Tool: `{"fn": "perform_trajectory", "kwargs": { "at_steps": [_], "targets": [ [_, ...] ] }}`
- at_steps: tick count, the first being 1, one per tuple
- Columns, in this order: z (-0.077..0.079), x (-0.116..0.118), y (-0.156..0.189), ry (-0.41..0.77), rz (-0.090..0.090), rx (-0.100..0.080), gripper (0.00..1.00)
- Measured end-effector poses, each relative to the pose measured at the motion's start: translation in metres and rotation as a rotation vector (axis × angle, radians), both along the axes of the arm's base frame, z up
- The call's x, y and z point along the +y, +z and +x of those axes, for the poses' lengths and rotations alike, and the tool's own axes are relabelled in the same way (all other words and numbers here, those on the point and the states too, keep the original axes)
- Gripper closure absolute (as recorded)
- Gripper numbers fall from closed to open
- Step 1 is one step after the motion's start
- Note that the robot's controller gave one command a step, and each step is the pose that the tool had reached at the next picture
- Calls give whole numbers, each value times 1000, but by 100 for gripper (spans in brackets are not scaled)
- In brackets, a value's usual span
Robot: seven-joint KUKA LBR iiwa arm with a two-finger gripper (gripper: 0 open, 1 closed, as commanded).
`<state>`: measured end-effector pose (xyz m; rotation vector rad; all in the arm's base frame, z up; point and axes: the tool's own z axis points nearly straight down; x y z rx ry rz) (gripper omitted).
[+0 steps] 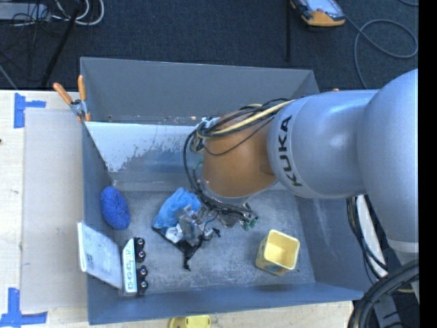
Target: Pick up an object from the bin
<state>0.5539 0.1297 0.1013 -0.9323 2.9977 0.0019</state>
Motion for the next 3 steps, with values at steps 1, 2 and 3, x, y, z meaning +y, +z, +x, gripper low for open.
{"fn": "perform_trajectory", "kwargs": {
  "at_steps": [1, 2, 3],
  "targets": [
    [0, 0, 2, -1, 0, 2, 100],
    [0, 0, 4, -1, 0, 2, 100],
    [-2, 0, 11, -2, -2, 8, 100]
  ]
}}
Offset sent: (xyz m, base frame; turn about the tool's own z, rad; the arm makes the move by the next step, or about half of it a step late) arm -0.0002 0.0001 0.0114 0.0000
